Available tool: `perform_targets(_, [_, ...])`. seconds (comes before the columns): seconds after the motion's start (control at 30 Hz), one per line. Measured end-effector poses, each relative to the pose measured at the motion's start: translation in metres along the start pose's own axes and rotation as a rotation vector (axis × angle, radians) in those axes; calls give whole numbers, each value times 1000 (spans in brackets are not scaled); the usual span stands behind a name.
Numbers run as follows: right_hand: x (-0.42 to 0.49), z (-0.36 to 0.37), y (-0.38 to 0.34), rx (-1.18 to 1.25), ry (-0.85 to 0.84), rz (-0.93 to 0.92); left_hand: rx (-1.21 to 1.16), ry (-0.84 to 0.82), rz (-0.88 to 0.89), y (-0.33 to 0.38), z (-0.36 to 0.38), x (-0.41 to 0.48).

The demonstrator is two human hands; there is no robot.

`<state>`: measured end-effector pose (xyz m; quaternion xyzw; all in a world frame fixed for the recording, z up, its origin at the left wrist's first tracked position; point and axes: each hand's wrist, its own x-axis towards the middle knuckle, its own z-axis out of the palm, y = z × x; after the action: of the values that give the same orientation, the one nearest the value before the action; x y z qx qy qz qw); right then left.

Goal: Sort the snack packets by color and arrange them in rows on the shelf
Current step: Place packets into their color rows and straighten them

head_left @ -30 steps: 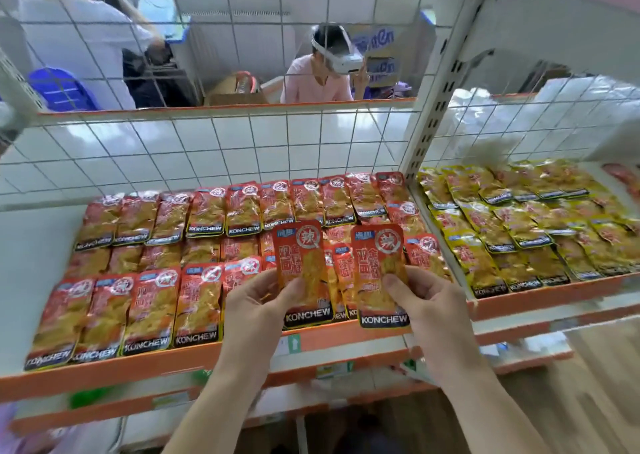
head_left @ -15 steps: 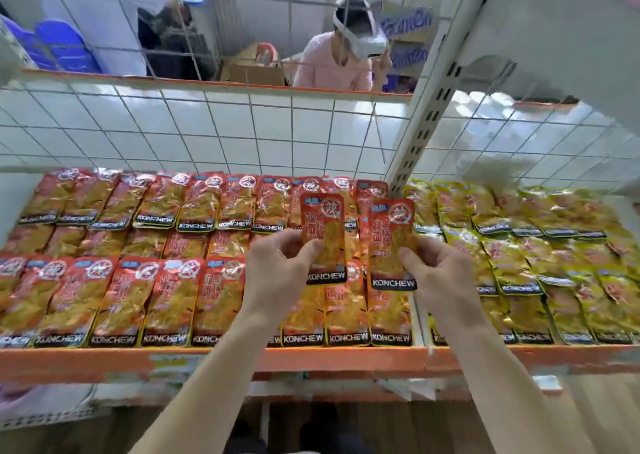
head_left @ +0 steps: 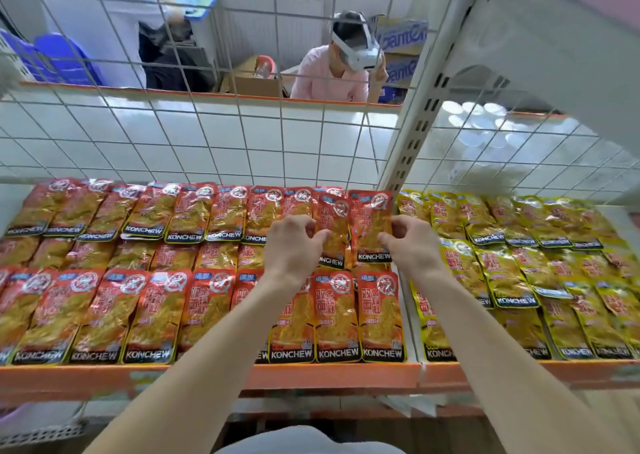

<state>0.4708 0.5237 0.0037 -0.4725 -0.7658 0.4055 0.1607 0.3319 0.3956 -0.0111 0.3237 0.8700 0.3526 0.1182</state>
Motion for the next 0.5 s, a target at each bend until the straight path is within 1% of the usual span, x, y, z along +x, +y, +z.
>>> perform_targets(0.2, [-11,4,4,-226,-10,-43,352,35,20,-11,0,-6])
perform_targets(0.27, [-12,6,5,-282,-12,-59,402,58,44,-13,-1,-7])
perform_targets(0.33, [-10,7,6,-357,-24,-62,403,70,123,-15,-1,-6])
perform_targets(0.37, [-8,8,7,-401,-36,-60,401,51,186,-17,0,-6])
perform_targets(0.43, [-4,9,8,-484,-61,-52,406,-37,299,-18,3,-7])
perform_targets(0.5, [-3,10,9,-508,-62,-68,413,-116,353,-17,6,-10])
